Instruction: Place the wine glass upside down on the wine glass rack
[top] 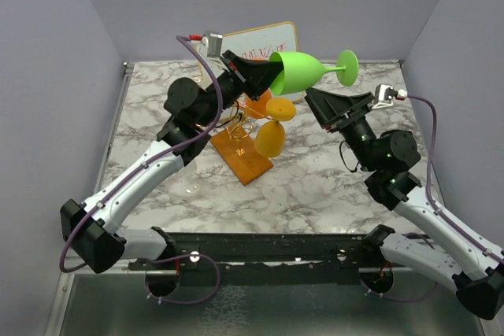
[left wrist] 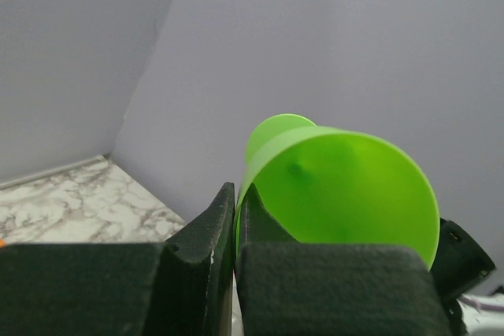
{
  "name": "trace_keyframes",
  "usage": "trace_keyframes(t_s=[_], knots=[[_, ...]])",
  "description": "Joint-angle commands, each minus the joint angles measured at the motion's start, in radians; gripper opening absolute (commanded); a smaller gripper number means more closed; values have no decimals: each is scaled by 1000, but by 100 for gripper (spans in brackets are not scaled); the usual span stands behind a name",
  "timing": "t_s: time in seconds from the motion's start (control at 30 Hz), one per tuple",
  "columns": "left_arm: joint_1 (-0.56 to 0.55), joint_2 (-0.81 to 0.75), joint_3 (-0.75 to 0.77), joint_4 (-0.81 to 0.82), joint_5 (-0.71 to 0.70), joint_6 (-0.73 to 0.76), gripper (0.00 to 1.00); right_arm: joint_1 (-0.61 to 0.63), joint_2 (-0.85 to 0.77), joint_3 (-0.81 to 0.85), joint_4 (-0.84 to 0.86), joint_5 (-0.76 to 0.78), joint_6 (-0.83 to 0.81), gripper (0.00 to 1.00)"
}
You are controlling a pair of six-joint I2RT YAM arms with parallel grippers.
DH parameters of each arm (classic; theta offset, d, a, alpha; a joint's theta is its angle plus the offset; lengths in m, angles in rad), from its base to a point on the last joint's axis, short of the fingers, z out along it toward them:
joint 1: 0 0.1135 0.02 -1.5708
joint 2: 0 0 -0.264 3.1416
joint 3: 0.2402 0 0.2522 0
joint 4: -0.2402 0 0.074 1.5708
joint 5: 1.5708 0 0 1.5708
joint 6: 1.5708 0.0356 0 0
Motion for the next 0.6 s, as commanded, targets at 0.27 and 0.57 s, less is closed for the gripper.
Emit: trace_keyframes(t_s=[0.27,0.57], knots=[[-161,-98,-171,293,-143,249,0,-1,-77,-30,96,165,232,78],[-178,-111,-209,348,-93,255,0,-2,-64,12,37,217,255,62]])
